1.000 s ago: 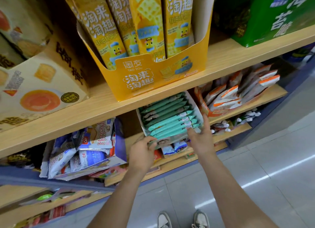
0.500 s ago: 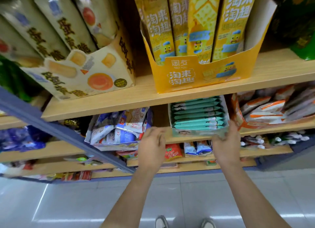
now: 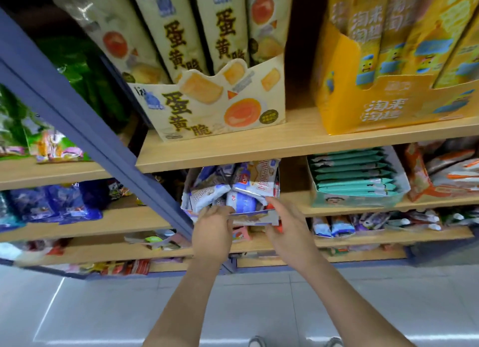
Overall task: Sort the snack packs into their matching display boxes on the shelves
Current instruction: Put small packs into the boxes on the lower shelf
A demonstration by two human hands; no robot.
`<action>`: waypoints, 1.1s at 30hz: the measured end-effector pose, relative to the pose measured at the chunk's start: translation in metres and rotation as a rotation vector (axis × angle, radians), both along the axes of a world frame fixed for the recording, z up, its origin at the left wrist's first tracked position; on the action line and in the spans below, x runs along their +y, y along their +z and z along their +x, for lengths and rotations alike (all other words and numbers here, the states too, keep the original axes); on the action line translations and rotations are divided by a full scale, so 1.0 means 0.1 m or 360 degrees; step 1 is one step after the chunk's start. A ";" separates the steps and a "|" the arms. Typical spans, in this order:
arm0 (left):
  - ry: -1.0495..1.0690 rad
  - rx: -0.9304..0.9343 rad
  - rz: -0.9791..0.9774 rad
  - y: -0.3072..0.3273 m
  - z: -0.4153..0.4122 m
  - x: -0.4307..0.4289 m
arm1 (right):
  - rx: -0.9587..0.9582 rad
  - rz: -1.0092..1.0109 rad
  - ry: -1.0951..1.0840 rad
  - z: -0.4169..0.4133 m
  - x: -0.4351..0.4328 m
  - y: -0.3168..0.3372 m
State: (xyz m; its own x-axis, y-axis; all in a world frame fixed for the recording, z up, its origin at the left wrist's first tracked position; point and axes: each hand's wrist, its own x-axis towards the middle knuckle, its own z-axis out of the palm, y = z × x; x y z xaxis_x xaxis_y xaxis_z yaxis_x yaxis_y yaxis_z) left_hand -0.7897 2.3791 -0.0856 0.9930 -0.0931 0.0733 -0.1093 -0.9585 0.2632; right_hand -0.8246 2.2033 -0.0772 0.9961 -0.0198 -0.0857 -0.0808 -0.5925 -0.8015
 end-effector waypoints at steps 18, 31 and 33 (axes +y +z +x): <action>-0.0362 -0.0336 -0.0373 0.12 -0.13 0.04 | -0.0207 -0.0468 -0.0263 -0.32 0.23 -0.33; 0.0175 0.0404 -0.0763 0.30 0.53 -0.52 | -0.0049 0.0142 -0.0337 -0.17 0.21 -0.21; 0.0187 0.0352 -0.0907 0.39 0.47 -0.49 | -0.0033 0.0246 -0.0359 -0.15 0.20 -0.19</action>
State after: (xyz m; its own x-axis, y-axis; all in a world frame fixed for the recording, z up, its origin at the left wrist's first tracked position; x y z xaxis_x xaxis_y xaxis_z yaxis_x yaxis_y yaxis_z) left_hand -0.7429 2.3299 -0.0465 0.9916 0.0110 -0.1292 0.1040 -0.6628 0.7415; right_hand -0.8399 2.2231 -0.0960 0.9696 -0.2294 -0.0849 -0.1796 -0.4318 -0.8839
